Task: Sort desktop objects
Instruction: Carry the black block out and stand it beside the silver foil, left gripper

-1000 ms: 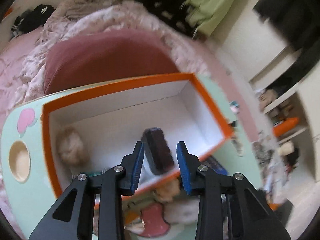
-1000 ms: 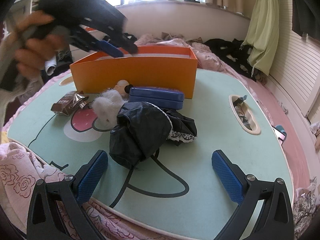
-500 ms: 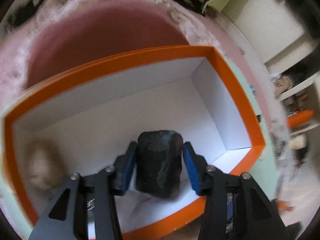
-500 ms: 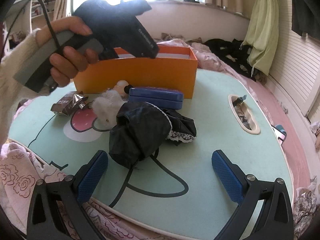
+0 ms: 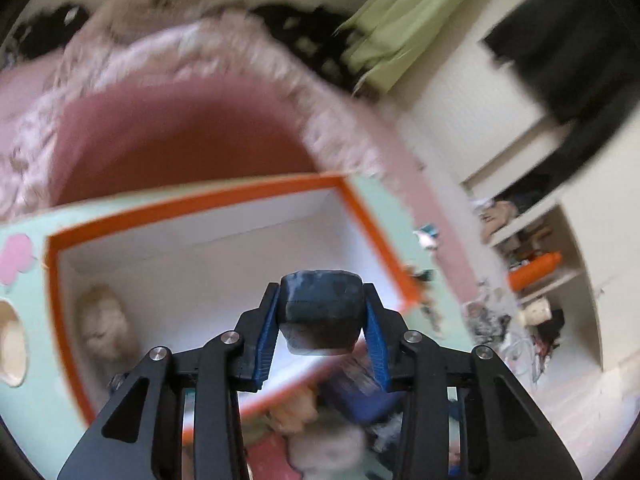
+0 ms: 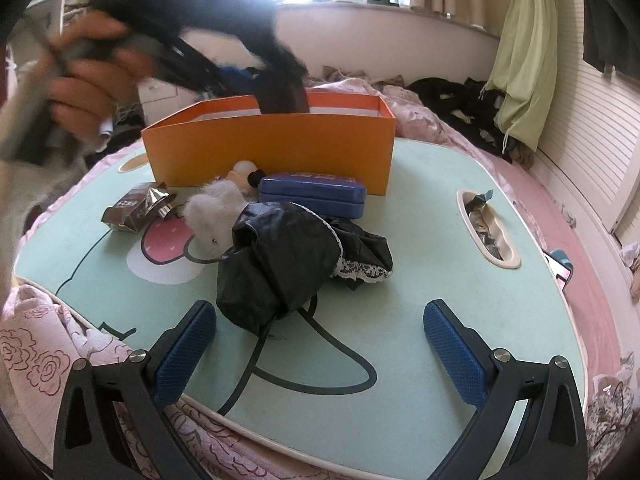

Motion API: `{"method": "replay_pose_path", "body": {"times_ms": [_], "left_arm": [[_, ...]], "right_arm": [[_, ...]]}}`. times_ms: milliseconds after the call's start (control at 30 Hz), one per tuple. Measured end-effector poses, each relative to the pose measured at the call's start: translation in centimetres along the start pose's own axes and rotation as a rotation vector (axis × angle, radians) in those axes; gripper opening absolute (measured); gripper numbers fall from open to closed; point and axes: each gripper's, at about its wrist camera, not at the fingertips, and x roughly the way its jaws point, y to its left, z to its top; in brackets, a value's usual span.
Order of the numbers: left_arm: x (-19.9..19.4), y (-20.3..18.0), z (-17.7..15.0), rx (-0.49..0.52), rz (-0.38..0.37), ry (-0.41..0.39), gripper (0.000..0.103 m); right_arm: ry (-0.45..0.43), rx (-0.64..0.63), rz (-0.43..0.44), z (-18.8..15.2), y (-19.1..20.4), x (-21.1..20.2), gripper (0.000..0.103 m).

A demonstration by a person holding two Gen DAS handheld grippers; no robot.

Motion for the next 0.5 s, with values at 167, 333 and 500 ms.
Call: {"method": "replay_pose_path", "body": {"times_ms": [167,333,500], "left_arm": [[-3.5,-1.2,-3.7,0.064,-0.023,-0.047,0.04],[-2.3,-0.2,-7.4,0.046,-0.019,-0.015,0.04],[-1.5,2.0,-9.1,-0.038,0.009,-0.053,0.041]], "right_arm": [[0.0,0.0,0.0,0.1,0.0,0.0,0.103],[-0.001,0.001,-0.001,0.0,0.0,0.0,0.103],[-0.001,0.001,-0.001,-0.1,0.0,0.0,0.103]]}}
